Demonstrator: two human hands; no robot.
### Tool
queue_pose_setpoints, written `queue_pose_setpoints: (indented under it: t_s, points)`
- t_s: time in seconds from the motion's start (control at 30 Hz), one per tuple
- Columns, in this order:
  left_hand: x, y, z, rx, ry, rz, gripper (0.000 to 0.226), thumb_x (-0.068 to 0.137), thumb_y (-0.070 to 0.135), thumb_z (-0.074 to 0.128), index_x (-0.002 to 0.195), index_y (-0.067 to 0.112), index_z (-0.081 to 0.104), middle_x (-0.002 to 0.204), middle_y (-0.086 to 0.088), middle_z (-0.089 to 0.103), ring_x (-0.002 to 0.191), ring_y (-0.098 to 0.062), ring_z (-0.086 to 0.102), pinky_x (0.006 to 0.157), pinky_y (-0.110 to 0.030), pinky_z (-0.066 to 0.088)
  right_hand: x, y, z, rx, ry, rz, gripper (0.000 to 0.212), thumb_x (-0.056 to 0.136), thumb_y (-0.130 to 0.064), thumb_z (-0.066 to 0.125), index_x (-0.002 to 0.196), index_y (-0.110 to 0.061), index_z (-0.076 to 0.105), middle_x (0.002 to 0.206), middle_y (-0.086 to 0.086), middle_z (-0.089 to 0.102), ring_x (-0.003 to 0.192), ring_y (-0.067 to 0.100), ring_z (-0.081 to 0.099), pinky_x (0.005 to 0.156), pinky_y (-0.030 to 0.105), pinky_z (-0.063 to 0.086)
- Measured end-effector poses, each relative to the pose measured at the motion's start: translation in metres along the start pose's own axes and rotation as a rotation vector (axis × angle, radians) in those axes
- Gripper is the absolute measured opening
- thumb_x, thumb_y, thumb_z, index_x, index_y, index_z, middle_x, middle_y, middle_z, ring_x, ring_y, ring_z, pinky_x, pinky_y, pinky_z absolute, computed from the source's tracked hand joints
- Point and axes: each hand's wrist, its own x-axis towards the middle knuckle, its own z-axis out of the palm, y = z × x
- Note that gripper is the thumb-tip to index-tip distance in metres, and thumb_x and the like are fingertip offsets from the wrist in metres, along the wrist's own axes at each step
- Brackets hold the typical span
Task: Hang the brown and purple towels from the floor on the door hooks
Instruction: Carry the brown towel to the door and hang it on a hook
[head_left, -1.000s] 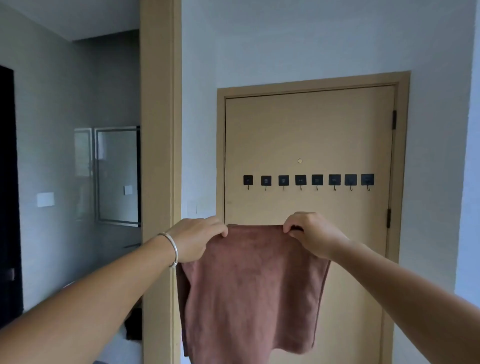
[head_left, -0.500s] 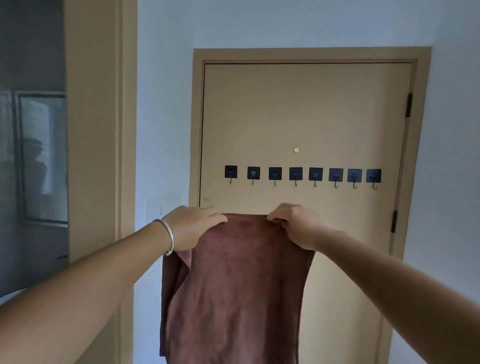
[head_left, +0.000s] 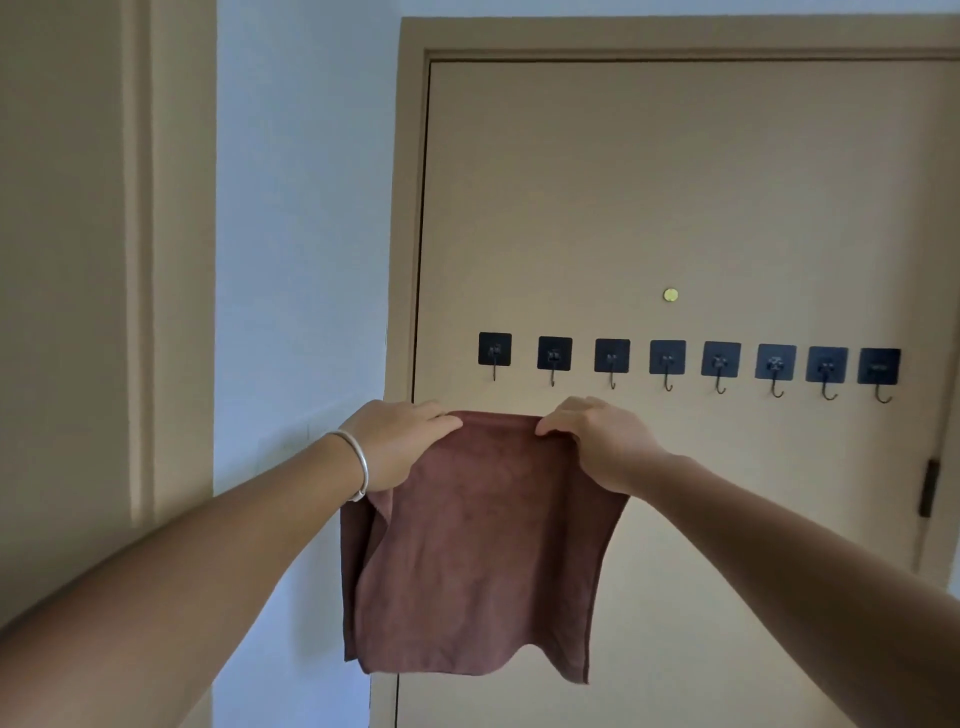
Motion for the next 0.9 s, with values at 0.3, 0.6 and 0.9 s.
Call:
queue_pose_setpoints:
  t_s: [0.3,0.6,0.9]
  points:
    - [0.102,-0.054,0.072,0.059,0.017,-0.072,0.074,0.081,0.001,0.047,0.145,0.032,0.028,0.135,0.008,0.04,0.103,-0.017,0.054,0.077,-0.034,0.049,0.118,0.069,0.078,-0.004,0.003,-0.049,0.064,0.083,0.009,0.041,0.127,-0.035,0.058,0.128,-0.01,0.055,0.12,0.017,0.046,0.094,0.029,0.04]
    - [0.21,-0.094,0.114,0.049,0.021,-0.142,0.071,0.082,0.006,0.048,0.146,0.032,0.029,0.136,0.007,0.039,0.103,-0.018,0.054,0.078,-0.033,0.048,0.219,0.139,0.118,-0.007,-0.002,-0.037,0.063,0.083,0.004,0.04,0.129,-0.035,0.056,0.126,-0.003,0.054,0.122,0.02,0.043,0.094,0.036,0.042]
    - [0.248,-0.108,0.166,-0.085,0.082,-0.199,0.072,0.077,0.009,0.044,0.141,0.036,0.028,0.126,0.009,0.039,0.093,-0.02,0.056,0.066,-0.028,0.038,0.249,0.149,0.16,-0.08,0.153,-0.027,0.043,0.088,-0.006,0.044,0.122,-0.027,0.06,0.124,-0.003,0.056,0.119,0.02,0.046,0.076,0.032,0.04]
